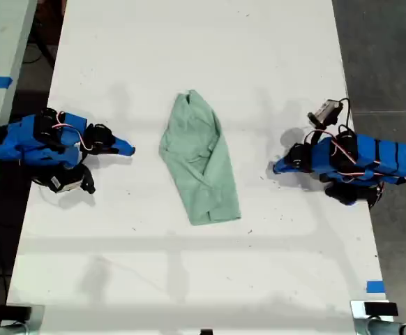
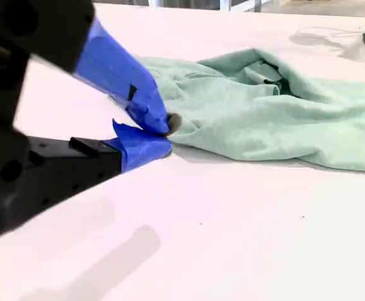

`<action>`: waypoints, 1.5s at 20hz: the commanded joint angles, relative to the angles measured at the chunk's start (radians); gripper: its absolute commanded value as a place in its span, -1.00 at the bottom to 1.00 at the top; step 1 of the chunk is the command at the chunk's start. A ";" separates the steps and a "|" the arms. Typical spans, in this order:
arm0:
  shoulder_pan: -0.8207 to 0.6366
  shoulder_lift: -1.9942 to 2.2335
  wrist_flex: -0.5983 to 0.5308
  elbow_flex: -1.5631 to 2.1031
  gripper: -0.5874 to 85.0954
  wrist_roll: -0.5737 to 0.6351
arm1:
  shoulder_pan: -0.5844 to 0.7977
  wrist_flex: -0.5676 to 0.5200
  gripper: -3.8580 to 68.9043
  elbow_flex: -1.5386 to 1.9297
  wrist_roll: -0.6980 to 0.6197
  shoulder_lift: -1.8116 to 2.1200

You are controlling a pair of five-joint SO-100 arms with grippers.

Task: Fold t shirt

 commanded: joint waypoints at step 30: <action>0.400 -2.603 -0.012 -2.160 -0.66 -0.164 | -0.426 -0.350 -0.42 -1.261 -0.017 -1.773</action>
